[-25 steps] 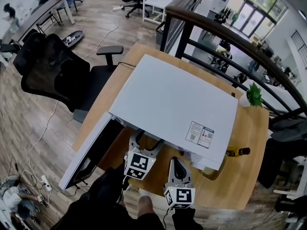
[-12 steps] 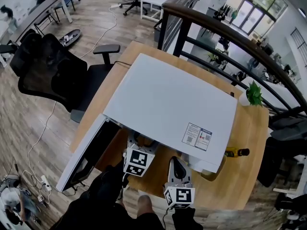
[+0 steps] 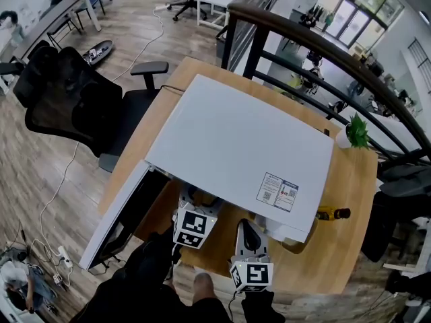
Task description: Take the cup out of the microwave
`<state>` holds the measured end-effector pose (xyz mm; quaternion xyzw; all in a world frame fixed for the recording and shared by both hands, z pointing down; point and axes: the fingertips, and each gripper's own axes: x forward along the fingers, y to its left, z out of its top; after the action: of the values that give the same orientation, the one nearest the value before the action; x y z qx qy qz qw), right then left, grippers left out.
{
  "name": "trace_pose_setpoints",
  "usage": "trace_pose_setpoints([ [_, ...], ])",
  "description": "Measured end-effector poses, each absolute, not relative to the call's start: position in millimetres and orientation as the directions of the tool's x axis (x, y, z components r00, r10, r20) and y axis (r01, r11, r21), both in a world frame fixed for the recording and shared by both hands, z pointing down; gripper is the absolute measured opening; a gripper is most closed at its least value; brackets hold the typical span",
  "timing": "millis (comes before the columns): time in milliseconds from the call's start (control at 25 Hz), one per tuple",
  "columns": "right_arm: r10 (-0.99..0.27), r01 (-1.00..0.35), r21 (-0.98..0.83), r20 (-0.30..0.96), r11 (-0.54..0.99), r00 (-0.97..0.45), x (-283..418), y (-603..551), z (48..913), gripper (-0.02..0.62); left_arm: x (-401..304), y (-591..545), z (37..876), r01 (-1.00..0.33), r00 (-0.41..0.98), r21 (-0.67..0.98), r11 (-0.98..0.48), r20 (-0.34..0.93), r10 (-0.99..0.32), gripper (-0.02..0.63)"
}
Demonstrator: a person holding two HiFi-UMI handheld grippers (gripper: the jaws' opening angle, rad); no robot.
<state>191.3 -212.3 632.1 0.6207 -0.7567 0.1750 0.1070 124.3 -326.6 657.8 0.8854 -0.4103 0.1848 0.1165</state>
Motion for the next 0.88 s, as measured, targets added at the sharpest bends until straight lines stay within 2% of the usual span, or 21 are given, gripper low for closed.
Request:
trace_pose_setpoints([
  [880,-0.954,-0.992,-0.083,0.275,0.1,-0.119,172.7,-184.0,557.5,0.015,100.5,-260.5,584.0,-0.695,0.671,0.038,-0.718,0.391,-0.63,0.316],
])
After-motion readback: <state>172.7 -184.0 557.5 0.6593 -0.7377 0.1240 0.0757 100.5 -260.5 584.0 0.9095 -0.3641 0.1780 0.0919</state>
